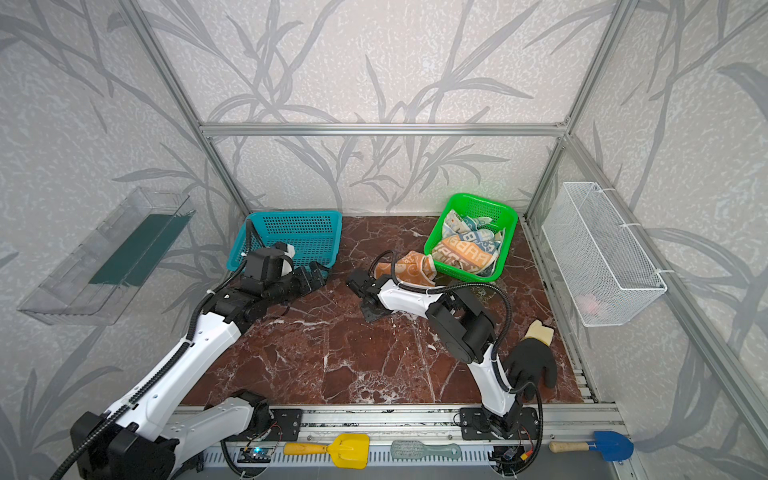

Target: Fold and stack the towels

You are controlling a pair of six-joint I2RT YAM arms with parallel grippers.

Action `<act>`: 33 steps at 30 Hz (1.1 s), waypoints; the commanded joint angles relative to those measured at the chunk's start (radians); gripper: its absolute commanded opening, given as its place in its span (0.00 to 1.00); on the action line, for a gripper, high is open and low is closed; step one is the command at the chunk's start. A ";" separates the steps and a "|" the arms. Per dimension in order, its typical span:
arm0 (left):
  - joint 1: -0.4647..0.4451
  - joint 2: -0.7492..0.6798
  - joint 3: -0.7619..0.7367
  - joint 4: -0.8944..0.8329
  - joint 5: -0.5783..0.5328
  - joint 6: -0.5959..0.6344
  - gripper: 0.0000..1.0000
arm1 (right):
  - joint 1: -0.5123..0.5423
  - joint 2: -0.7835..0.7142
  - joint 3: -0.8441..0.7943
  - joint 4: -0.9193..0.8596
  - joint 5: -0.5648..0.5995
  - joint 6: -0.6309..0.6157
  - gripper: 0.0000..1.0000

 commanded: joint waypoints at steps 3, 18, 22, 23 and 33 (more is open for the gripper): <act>0.005 0.033 -0.028 0.033 0.035 -0.047 0.99 | -0.021 -0.205 0.008 -0.161 0.017 -0.049 0.00; -0.159 0.459 0.133 0.190 0.128 -0.136 0.99 | -0.228 -0.684 -0.427 -0.152 -0.068 -0.044 0.00; -0.223 0.551 0.180 0.199 0.139 -0.139 0.99 | -0.248 -0.696 -0.512 -0.180 -0.054 -0.027 0.00; -0.236 0.568 0.185 0.202 0.136 -0.140 0.99 | -0.267 -0.707 -0.531 -0.175 -0.058 -0.029 0.00; -0.247 0.542 0.173 0.160 0.118 -0.132 0.99 | -0.302 -0.613 -0.385 -0.032 -0.318 -0.048 0.00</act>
